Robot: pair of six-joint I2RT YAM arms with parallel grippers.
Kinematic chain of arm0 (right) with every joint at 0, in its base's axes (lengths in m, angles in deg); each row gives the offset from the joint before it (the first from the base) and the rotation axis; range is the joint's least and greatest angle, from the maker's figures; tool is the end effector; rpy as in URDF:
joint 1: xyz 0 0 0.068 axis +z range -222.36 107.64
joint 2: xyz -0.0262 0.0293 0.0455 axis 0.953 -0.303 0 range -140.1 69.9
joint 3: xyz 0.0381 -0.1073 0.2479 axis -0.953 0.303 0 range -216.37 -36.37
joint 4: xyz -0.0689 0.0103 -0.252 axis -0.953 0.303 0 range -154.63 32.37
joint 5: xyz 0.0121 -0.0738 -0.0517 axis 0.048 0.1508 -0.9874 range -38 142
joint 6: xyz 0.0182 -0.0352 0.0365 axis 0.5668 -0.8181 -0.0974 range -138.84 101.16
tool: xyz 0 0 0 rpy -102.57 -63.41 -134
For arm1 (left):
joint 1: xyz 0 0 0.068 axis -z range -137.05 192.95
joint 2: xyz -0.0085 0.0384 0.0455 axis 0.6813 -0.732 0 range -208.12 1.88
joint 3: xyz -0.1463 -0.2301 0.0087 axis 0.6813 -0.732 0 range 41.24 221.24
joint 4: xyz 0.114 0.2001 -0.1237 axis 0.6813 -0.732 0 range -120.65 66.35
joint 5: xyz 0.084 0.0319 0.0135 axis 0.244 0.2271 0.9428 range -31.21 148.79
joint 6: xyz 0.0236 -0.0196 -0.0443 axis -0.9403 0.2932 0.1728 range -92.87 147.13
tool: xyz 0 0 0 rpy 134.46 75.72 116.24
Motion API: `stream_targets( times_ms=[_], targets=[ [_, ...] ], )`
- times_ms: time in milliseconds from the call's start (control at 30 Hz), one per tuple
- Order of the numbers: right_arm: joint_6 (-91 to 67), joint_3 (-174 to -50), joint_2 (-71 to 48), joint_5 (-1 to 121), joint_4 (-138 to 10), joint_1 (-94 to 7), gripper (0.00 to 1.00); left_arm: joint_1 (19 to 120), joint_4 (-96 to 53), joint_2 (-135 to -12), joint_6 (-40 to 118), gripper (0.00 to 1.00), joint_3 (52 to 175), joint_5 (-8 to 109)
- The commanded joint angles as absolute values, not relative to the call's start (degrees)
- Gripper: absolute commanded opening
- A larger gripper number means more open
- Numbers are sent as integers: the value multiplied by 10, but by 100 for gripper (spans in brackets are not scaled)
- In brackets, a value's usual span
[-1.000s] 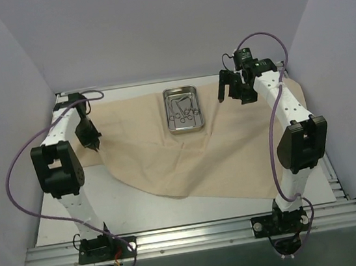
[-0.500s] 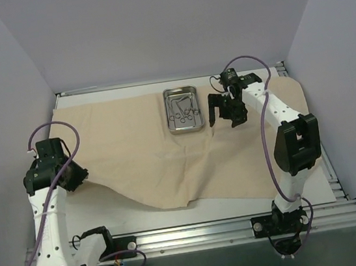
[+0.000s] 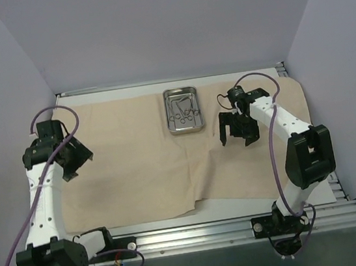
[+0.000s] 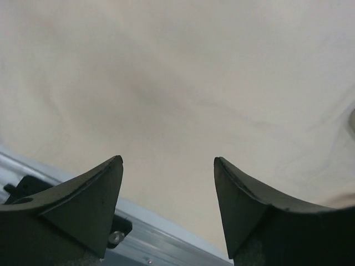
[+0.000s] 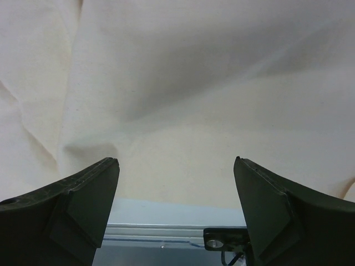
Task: Open and lay out the surgical kit
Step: Open the surgical kit at the center of the board.
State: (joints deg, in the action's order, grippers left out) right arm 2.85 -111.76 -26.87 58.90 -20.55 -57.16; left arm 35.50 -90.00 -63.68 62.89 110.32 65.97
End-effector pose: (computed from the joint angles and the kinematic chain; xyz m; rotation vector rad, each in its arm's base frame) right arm 0.3333 0.0949 0.2428 0.1197 2.7497 0.3466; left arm 0.1992 0.0306 0.3315 -1.0140 2.4509 0.0046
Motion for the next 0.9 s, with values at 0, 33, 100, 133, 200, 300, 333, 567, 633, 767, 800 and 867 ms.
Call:
stream_targets(
  times_ms=[0, 33, 100, 133, 200, 300, 333, 567, 633, 767, 800, 867],
  targets=[
    [49, -1083, -213, 534, -193, -582, 86, 358, -780, -703, 587, 75, 1155, 590],
    [51, -1072, -211, 531, -197, -599, 86, 358, -754, -725, 584, 76, 1170, 554],
    [50, -1030, -205, 540, -219, -626, 84, 357, -736, -811, 580, 77, 1188, 500],
    [50, -1014, -205, 545, -229, -643, 83, 358, -737, -841, 579, 75, 1202, 483],
    [54, -985, -209, 559, -257, -701, 82, 360, -733, -926, 577, 73, 1232, 429],
    [58, -949, -220, 545, -271, -757, 81, 354, -731, -1020, 584, 72, 1262, 393],
    [59, -935, -223, 535, -271, -766, 81, 352, -737, -1043, 585, 72, 1272, 393],
    [89, -889, -214, 450, -260, -838, 81, 341, -766, -1184, 586, 69, 1356, 394],
    [98, -886, -215, 436, -254, -857, 80, 339, -770, -1207, 583, 68, 1379, 394],
    [96, -911, -227, 410, -230, -895, 79, 339, -784, -1217, 567, 66, 1411, 420],
    [82, -944, -225, 429, -228, -892, 79, 340, -788, -1199, 565, 67, 1415, 437],
    [57, -996, -219, 471, -223, -831, 80, 342, -792, -1150, 560, 71, 1407, 484]
  ],
)
